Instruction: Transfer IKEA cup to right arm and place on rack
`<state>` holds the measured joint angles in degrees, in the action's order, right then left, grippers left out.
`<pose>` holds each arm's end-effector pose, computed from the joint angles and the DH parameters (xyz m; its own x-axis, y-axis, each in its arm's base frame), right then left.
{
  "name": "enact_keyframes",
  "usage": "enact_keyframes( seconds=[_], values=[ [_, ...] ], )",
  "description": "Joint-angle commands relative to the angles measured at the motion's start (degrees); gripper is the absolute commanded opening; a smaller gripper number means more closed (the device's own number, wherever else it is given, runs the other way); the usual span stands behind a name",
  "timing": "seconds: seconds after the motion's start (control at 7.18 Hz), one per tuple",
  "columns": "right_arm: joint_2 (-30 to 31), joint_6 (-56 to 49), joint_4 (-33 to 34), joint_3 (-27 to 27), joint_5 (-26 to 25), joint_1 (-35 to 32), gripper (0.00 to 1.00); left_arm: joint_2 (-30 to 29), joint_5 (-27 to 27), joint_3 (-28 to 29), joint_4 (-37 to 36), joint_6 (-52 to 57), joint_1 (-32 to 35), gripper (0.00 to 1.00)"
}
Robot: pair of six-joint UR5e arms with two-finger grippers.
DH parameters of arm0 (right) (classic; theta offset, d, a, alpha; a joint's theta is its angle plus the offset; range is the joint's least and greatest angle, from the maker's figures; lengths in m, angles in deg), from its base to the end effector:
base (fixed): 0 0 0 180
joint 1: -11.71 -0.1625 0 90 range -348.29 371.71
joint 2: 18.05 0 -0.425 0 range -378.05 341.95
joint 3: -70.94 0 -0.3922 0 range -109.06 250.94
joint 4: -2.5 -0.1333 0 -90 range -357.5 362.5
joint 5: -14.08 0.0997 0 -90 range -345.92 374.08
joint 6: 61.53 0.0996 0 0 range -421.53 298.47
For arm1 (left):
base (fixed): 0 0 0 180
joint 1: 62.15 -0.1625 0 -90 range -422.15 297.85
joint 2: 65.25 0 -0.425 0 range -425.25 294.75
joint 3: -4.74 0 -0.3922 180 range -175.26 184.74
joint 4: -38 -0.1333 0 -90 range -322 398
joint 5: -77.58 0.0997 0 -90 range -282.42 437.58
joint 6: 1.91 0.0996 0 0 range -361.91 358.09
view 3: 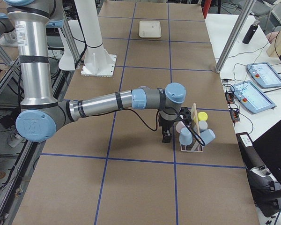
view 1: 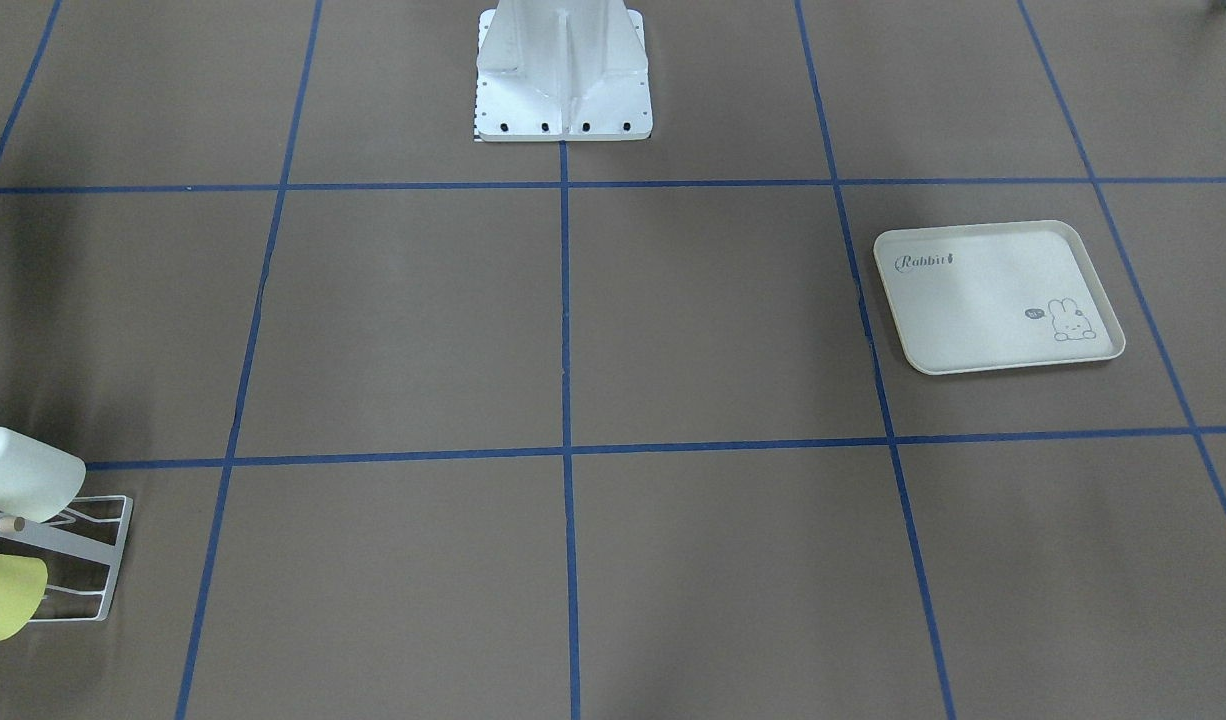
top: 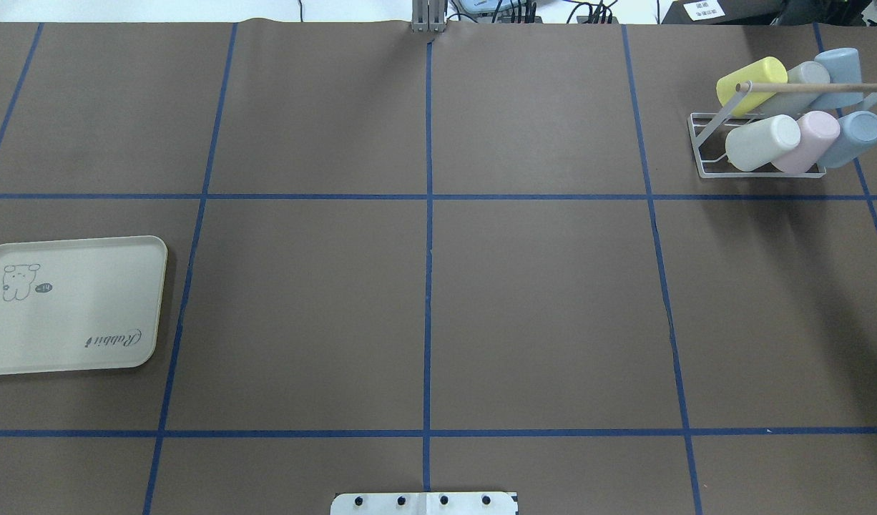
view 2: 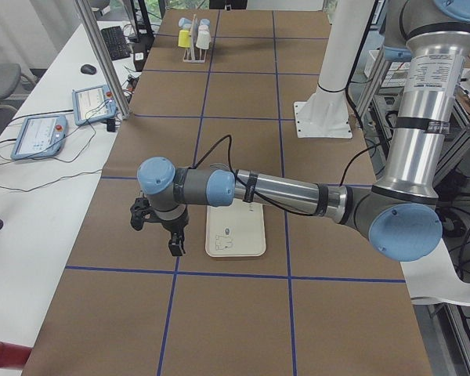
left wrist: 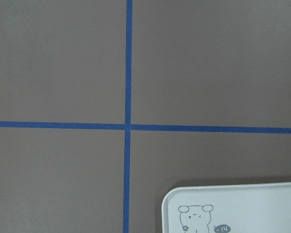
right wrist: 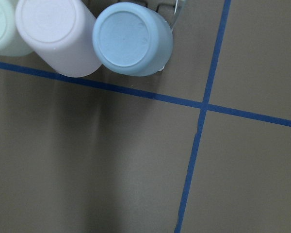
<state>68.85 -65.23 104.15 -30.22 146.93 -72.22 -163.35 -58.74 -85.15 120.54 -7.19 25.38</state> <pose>0.0117 -0.5101 0.5587 0.7174 -0.1722 0.6750 0.1522 0.9843 0.0893 -0.0376 -0.5507 0.5966 0.6907 -0.0556 -0.7210 0.0206 0.9981 -0.0573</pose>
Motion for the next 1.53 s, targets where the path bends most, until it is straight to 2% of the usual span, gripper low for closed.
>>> enact_keyframes(
  seconds=[0.0,0.14,0.42,1.39],
  values=[
    [-0.59,0.44,-0.14,0.09,1.0,-0.71,1.0,0.27,0.0,1.38,0.61,0.26,0.19,1.0],
    [-0.51,0.27,-0.14,-0.78,1.09,-0.71,1.0,2.19,0.0,-0.01,2.09,0.26,0.36,1.0],
    [-0.42,0.09,-0.22,-2.2,0.74,-0.71,1.0,5.1,0.09,-0.29,9.54,0.0,0.45,1.0],
    [-0.24,0.18,-0.49,-2.2,0.74,-0.71,1.0,4.76,0.0,-1.78,10.01,-0.7,0.36,1.0]
  ],
)
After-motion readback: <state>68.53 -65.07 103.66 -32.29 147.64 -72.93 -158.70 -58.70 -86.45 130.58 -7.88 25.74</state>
